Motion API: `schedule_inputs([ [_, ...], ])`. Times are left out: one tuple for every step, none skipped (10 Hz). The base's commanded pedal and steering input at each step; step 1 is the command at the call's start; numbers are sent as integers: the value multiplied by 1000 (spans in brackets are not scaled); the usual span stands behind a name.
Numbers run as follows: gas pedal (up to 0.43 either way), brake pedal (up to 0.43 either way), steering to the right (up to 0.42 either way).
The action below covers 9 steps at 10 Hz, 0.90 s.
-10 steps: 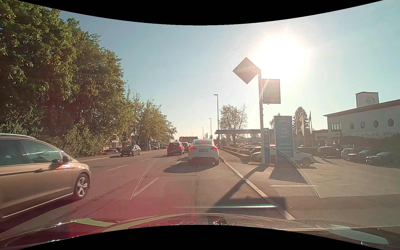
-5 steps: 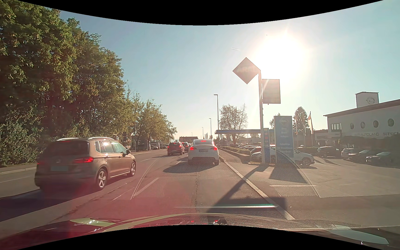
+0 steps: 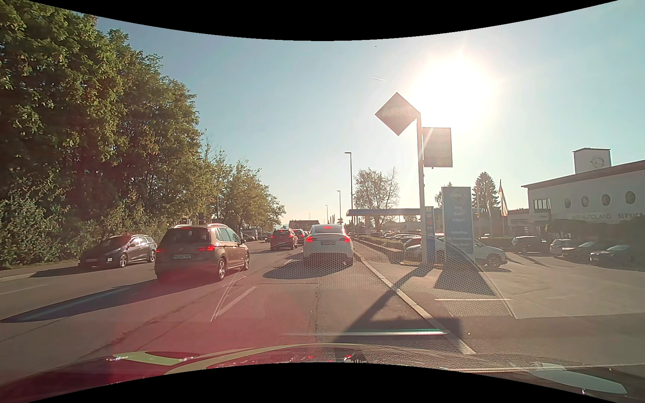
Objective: Follow the waypoints while adhering to traffic rules and regulations
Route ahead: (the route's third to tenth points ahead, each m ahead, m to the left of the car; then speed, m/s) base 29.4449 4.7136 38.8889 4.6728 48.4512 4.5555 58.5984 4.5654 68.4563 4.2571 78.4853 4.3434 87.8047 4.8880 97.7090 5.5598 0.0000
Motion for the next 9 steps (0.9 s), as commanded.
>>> schedule_inputs([
  [0,268,-1],
  [0,268,-1],
  [0,268,-1],
  [0,268,-1],
  [0,268,-1],
  [0,268,-1],
  [0,268,-1],
  [0,268,-1],
  [0,268,-1],
])
